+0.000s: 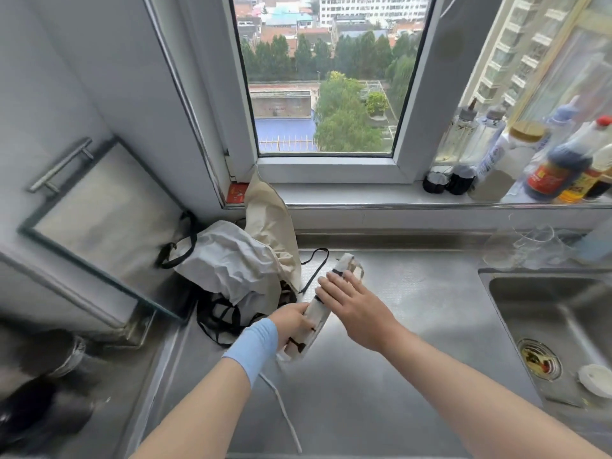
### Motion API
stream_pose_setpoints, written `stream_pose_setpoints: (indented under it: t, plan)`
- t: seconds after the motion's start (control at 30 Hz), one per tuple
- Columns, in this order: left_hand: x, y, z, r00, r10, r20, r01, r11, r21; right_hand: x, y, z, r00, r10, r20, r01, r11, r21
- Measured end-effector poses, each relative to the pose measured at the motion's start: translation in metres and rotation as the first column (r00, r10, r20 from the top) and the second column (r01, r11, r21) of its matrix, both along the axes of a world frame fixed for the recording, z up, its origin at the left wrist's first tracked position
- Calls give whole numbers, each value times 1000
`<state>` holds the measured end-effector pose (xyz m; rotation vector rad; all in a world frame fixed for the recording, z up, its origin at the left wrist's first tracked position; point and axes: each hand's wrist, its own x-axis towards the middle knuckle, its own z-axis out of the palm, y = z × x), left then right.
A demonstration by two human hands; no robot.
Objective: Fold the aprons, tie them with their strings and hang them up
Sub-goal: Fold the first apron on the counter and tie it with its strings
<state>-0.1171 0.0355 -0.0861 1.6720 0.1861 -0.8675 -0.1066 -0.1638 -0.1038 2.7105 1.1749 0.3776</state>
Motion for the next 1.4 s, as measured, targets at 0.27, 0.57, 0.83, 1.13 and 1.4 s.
stream_pose_setpoints:
  t: [0.27, 0.57, 0.83, 1.13, 1.4]
  plan:
    - [-41, 61, 26, 993, -94, -73, 51, 892, -450, -44, 61, 26, 983, -152, 104, 117, 952, 284]
    - [-55, 72, 47, 989, 133, 61, -87, 872, -482, -43, 82, 89, 726, -228, -649, 625, 611, 486]
    - [-54, 64, 79, 974, 149, 173, -55, 889, -454, -32, 92, 136, 279, 264, -923, 809, 453, 374]
    - [-47, 39, 95, 924, 170, 342, -108, 976, -192, -16, 60, 151, 69, 447, -892, 788, 523, 324]
    - [-35, 5, 99, 946, 151, 287, -129, 987, -95, 19, 43, 146, 398, 348, -849, 761, 390, 518]
